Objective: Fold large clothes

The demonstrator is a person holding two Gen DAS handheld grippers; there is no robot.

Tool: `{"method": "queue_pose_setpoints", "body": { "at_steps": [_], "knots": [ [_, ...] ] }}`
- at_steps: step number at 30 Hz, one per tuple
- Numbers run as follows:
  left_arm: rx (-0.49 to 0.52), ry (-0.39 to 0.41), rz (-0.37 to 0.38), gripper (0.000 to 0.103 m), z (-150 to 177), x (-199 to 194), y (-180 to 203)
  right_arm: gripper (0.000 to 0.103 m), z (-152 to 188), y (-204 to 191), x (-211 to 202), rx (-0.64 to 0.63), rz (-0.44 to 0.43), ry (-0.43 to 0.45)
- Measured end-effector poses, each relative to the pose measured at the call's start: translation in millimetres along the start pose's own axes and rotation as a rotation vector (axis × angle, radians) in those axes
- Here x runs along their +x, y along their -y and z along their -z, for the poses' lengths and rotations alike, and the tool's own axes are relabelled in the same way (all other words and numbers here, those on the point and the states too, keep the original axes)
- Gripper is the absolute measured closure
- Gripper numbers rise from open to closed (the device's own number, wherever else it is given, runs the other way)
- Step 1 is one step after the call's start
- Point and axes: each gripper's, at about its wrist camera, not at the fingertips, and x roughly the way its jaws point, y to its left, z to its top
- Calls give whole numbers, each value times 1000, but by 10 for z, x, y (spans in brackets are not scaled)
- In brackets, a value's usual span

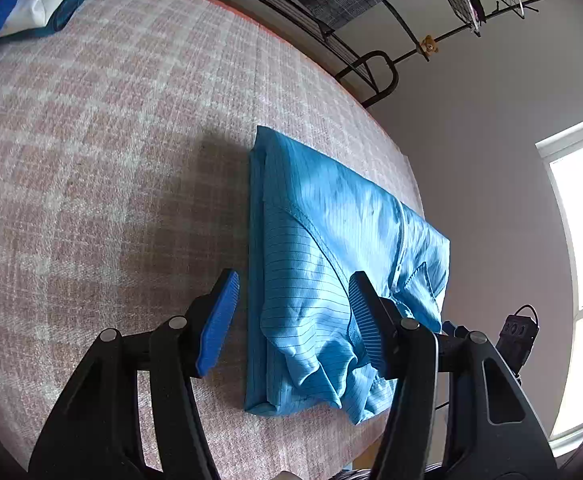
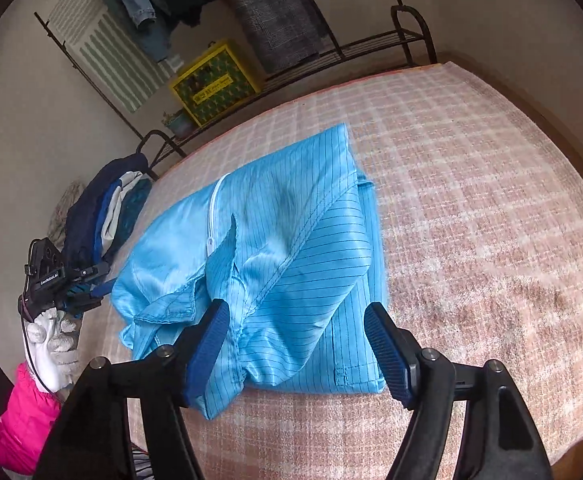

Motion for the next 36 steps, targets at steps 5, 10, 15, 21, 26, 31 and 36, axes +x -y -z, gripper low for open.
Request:
{"method": "queue_pose_setpoints", "body": {
  "at_steps": [5, 10, 15, 21, 26, 31, 36],
  "knots": [
    [-27, -90, 45, 95, 82, 265, -102, 62, 22, 252, 246, 134, -89, -51],
    [9, -78, 60, 101, 195, 160, 5, 103, 31, 246, 198, 187, -190, -27],
    [141, -75, -62, 102, 360, 47, 52, 103, 142, 173, 88, 90, -129, -70],
    [152, -122, -153, 99, 457, 199, -46, 102, 290, 244, 352, 52, 32, -181],
    [195, -30, -205, 94, 535, -172, 116, 60, 99, 113, -107, -37, 21, -108],
    [278, 113, -180, 94, 434, -442, 542, 54, -332, 363, -313, 96, -159, 20],
    [411, 30, -133, 94, 267, 170, 1205, 54, -670, 712, 115, 246, -299, -35]
  ]
}}
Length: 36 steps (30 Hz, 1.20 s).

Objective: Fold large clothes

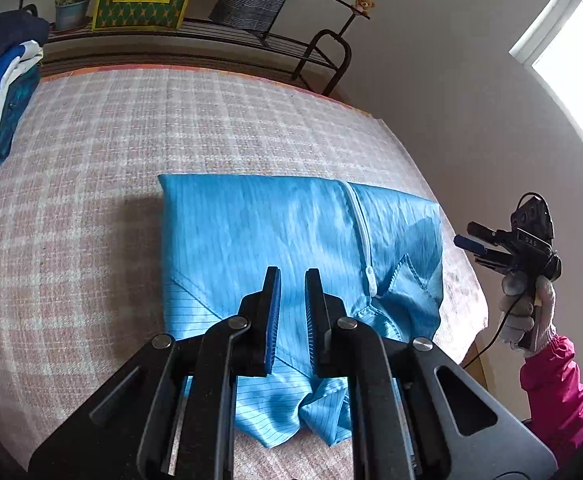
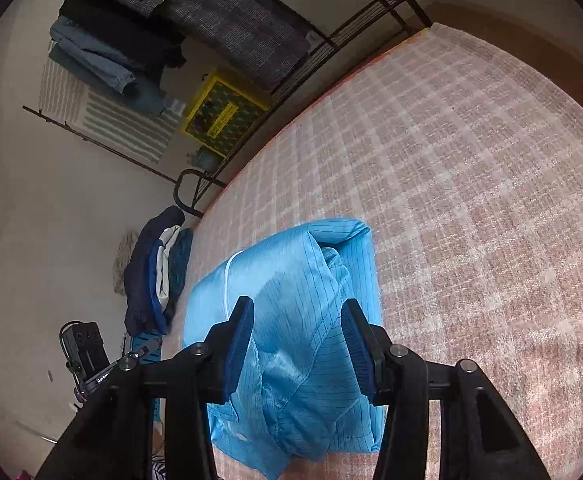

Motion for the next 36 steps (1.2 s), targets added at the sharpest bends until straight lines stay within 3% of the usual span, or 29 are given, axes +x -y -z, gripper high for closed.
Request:
{"method": "queue_pose_setpoints", "body": {
  "at_steps": [5, 8, 13, 16, 18, 22, 25, 28, 30, 32, 34, 36],
  "knots": [
    [159, -74, 81, 94, -282, 728, 712, 54, -136, 341, 506, 128, -141, -94],
    [243, -149, 99, 94, -275, 1184, 1003, 51, -221, 433, 771, 160, -232, -118],
    [253, -255, 87, 94, -75, 1681, 970, 45, -396, 573, 1121, 217, -349, -145],
    [238, -247, 89, 94, 22, 1765, 884, 46, -592, 611, 1241, 219, -384, -117],
    [261, -241, 83, 94, 39, 1758, 907, 57, -718, 589, 1237, 201, -389, -91],
    [291, -213, 55, 94, 111, 1739, 962, 74, -797, 421, 1172, 70, -320, -65],
    [268, -238, 90, 94, 69, 1678, 1047, 81, -748, 317, 1120, -122, -2, -87],
    [240, -174, 123, 94, -52, 1334, 1019, 81, -702, 161, 851, -184, 132, -37],
    [221, -75, 84, 94, -178, 1016, 908, 81, -645, -83, 611, -254, 170, 28],
    [174, 27, 8, 94, -298, 773, 705, 79, -555, -377, 497, -336, 154, 49],
    [118, 111, -107, 94, -375, 657, 436, 75, -447, -669, 572, -436, 174, 27],
    [64, 127, -207, 94, -439, 640, 109, 74, -318, -835, 760, -525, 213, -35]
  ]
}}
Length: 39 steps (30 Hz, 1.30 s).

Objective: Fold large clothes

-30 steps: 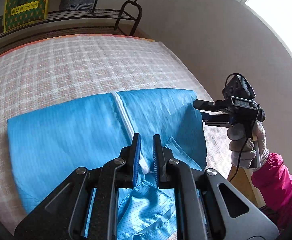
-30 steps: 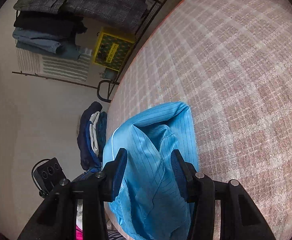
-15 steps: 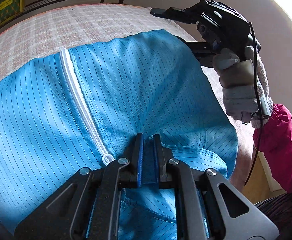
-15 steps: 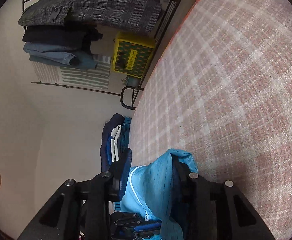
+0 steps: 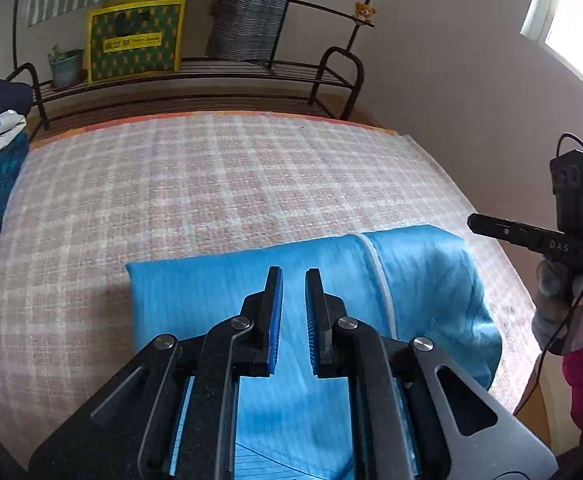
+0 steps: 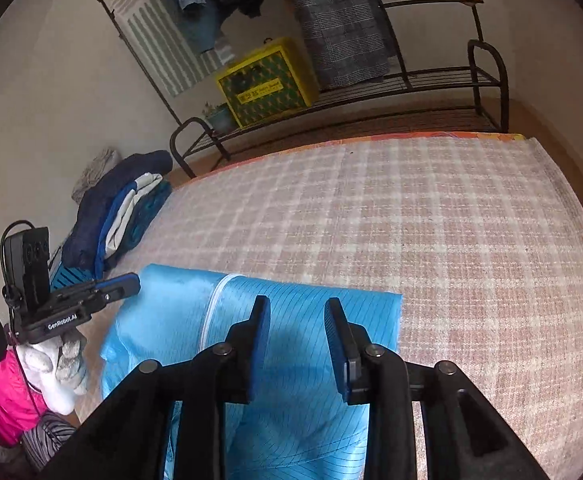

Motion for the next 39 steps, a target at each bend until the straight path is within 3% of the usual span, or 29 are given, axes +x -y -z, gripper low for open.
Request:
{"method": "queue_pose_setpoints", "body": {
  "at_steps": [3, 5, 9, 11, 16, 19, 22, 25, 29, 31, 34, 35, 36, 37, 39],
  "knots": [
    [-49, -68, -61, 94, 144, 226, -372, 75, 180, -44, 309, -80, 117, -110],
    [-52, -128, -74, 94, 284, 550, -503, 79, 327, 168, 456, 2, 141, -164],
    [-22, -141, -108, 94, 390, 549, -485, 78, 434, 298, 205, 106, 196, -138],
    [-17, -125, -44, 94, 377, 371, -398, 77, 454, 120, -68, 63, 222, -117],
    [-9, -100, 126, 94, 479, -303, -154, 70, 642, -444, -752, 68, 117, -38],
    [46, -93, 180, 94, 735, -643, 61, 71, 880, -767, -860, 113, 51, -27],
    [73, -125, 213, 94, 1037, -846, 228, 73, 1130, -1018, -720, 133, 22, -44],
    [65, -157, 200, 94, 1272, -945, 278, 77, 1275, -1223, -470, 79, 62, -93],
    [70, -220, 190, 94, 1380, -896, 327, 82, 1411, -1280, -233, 86, 48, -127],
    [96, -226, 167, 94, 1416, -872, 380, 82, 1446, -1338, -111, 53, 80, -148],
    [120, -224, 194, 93, 1425, -785, 468, 82, 1448, -1412, 20, 10, 81, -167],
    [129, -208, 193, 84, 1436, -767, 490, 82, 1450, -1426, 57, 1, 83, -171],
    [130, -197, 196, 67, 1443, -737, 499, 82, 1452, -1426, 95, -6, 90, -179],
    [126, -183, 199, 61, 1456, -704, 495, 82, 1452, -1407, 139, -9, 93, -186],
    [132, -183, 196, 61, 1474, -618, 481, 82, 1449, -1364, 212, -7, 90, -194]
  ]
}}
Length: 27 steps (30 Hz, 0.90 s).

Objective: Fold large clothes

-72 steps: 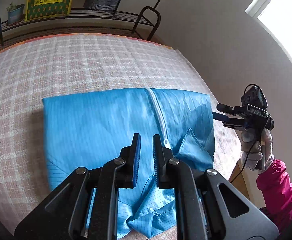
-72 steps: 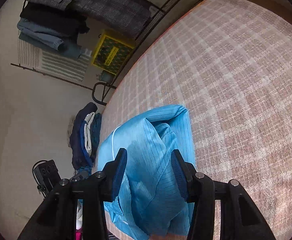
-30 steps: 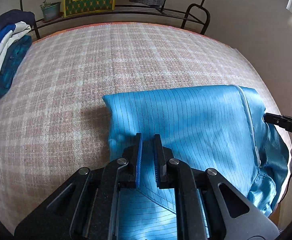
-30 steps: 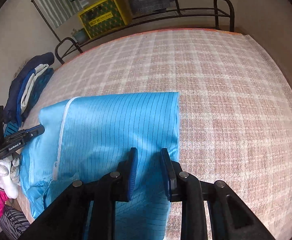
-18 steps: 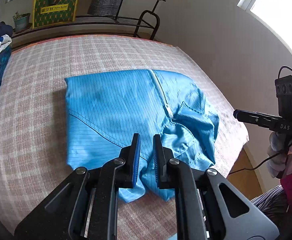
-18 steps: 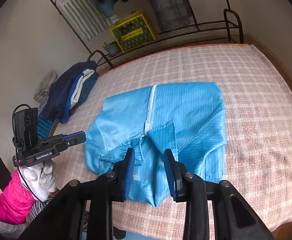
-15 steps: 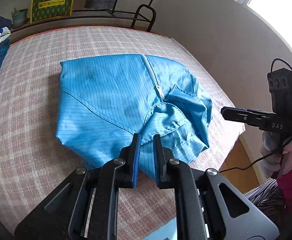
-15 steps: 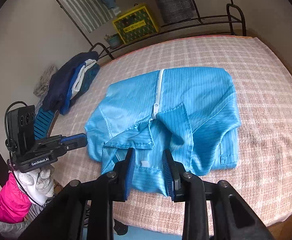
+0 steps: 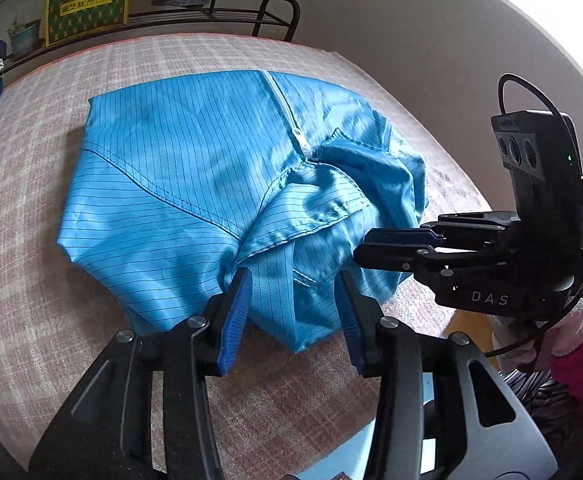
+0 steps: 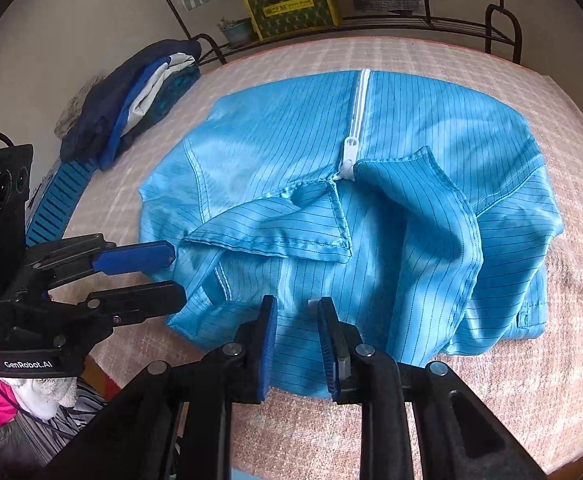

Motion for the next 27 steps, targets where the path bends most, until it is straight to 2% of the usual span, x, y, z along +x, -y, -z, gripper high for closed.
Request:
{"method": "queue_pose_setpoints", "body": {
  "at_steps": [11, 13, 15, 16, 18, 22, 27],
  "knots": [
    [128, 26, -74, 62, 57, 165, 125, 82, -363, 1, -31, 17, -48, 63],
    [138, 30, -99, 74, 65, 193, 119, 82, -395, 7, 22, 23, -54, 57],
    [136, 22, -120, 94, 59, 235, 75, 82, -417, 10, 76, 30, -55, 55],
    [127, 20, -108, 98, 60, 238, 42, 82, -433, 11, 97, 33, -57, 55],
    [123, 30, -89, 102, 61, 208, 25, 82, -477, 19, 117, 42, -73, 65],
    [152, 66, -75, 103, 53, 86, 96, 82, -636, -54, 127, 34, -91, 91],
    [178, 74, -78, 103, 53, 48, 146, 80, -835, -118, 302, 32, -45, 83]
  ]
}}
